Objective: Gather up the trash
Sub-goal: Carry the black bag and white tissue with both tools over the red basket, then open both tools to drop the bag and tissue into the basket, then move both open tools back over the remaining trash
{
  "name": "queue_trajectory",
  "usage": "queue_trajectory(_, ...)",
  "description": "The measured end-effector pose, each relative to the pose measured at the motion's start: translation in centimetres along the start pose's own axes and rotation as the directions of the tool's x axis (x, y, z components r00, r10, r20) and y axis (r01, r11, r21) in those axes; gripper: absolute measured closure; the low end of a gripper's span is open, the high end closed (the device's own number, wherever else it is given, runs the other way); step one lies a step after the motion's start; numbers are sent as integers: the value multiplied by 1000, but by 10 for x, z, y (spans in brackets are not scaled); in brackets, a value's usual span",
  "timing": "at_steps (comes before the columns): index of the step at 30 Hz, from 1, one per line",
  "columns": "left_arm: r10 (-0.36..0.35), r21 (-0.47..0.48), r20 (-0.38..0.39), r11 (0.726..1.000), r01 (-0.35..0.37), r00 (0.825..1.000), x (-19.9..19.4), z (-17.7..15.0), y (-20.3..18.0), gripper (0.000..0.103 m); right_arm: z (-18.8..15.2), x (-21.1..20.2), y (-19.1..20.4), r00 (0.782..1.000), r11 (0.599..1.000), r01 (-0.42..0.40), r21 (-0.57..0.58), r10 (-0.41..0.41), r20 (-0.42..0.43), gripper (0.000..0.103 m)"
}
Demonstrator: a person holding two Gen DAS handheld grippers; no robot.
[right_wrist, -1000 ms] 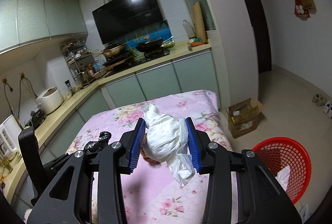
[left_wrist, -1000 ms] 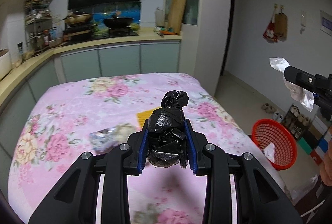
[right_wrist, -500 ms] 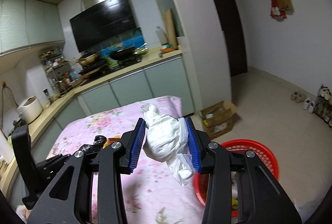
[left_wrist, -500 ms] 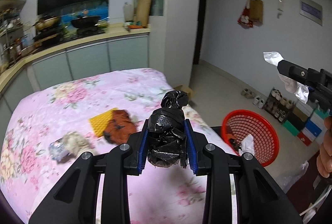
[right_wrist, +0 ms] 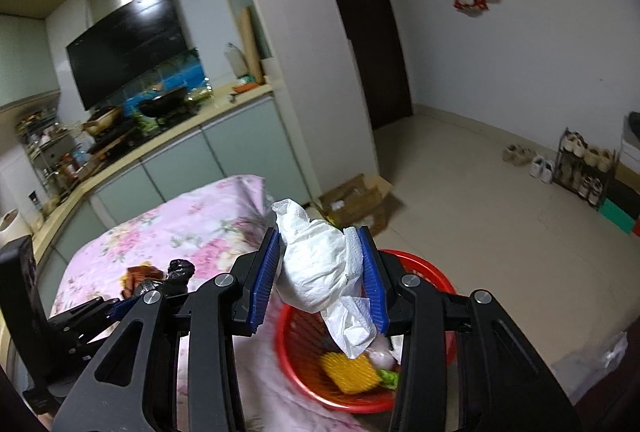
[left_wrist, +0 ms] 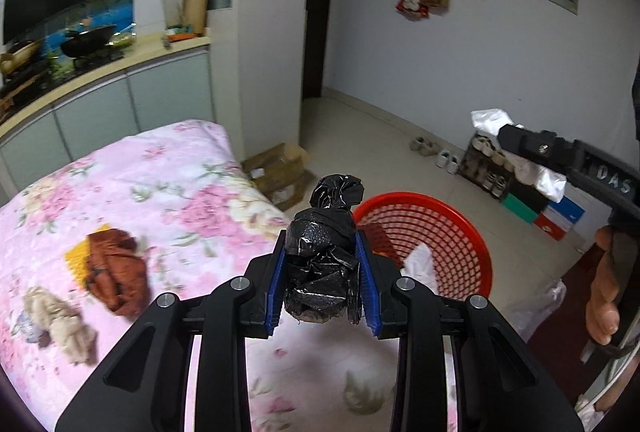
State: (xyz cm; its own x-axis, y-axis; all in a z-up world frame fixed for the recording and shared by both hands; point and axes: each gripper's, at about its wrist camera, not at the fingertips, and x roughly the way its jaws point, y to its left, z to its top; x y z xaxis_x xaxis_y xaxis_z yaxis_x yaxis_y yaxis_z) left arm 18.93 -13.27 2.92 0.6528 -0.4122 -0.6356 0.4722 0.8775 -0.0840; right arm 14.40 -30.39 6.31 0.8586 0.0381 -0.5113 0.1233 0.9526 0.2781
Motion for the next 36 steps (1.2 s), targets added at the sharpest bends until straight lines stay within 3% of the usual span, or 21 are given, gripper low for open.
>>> queue_trajectory(15, -129, 45, -130, 990, 136, 983, 67, 4, -45, 72, -14, 43, -49, 991, 990, 72, 121, -57, -124, 63)
queue_trajectory(17, -131, 54, -150, 989, 141, 980, 77, 2, -51, 71, -17, 49, -55, 988, 988, 73, 138, -53, -144, 60)
queue_trajectory(19, -132, 54, -171, 988, 143, 976, 87, 1, -54, 70, -20, 53, -60, 987, 984, 72, 165, -47, -155, 48)
queue_trajectory(22, -123, 65, -181, 989, 136, 976, 95, -2, -59, 58, -23, 54, -69, 987, 976, 76, 204, -44, -153, 35)
queue_trajectory(26, -115, 68, -175, 989, 128, 978, 98, -5, -61, 35, -22, 54, -73, 986, 974, 77, 215, -42, -160, 32)
queue_trajectory(30, -108, 61, -175, 991, 120, 979, 97, -6, -60, 27, -20, 50, -73, 988, 972, 76, 224, -43, -149, 31)
queue_trajectory(36, -61, 38, -125, 997, 67, 990, 75, -2, -42, 23, -16, 39, -68, 992, 975, 77, 208, -54, -113, 31)
